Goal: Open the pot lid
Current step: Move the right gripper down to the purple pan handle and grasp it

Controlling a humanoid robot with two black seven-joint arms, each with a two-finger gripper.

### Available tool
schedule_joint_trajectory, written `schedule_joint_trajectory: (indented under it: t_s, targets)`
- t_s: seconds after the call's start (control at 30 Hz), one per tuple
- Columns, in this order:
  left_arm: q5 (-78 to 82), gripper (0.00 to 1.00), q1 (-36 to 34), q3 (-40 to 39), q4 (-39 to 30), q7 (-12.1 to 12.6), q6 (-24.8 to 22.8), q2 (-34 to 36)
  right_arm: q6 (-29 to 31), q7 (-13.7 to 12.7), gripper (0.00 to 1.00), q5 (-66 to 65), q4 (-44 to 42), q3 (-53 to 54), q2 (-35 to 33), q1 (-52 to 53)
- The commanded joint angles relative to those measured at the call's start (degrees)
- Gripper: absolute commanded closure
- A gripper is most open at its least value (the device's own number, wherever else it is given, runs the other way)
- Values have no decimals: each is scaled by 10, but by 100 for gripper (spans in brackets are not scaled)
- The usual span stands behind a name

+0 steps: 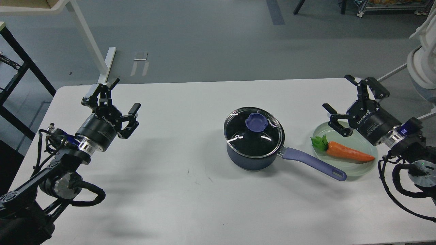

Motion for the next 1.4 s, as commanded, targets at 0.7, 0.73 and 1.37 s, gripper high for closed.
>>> schedule_joint_trajectory:
  t_s: [0.7, 0.73, 1.37]
  targets:
    - [18, 1, -41, 6, 9, -4, -15, 53, -49, 0, 0, -557, 210, 25, -184, 84]
    - [31, 1, -45, 6, 9, -5, -15, 53, -65, 0, 0, -607, 224, 25, -186, 87]
    - [73, 1, -71, 11, -11, -3, -39, 65, -199, 0, 1, -1103, 245, -106, -180, 89]
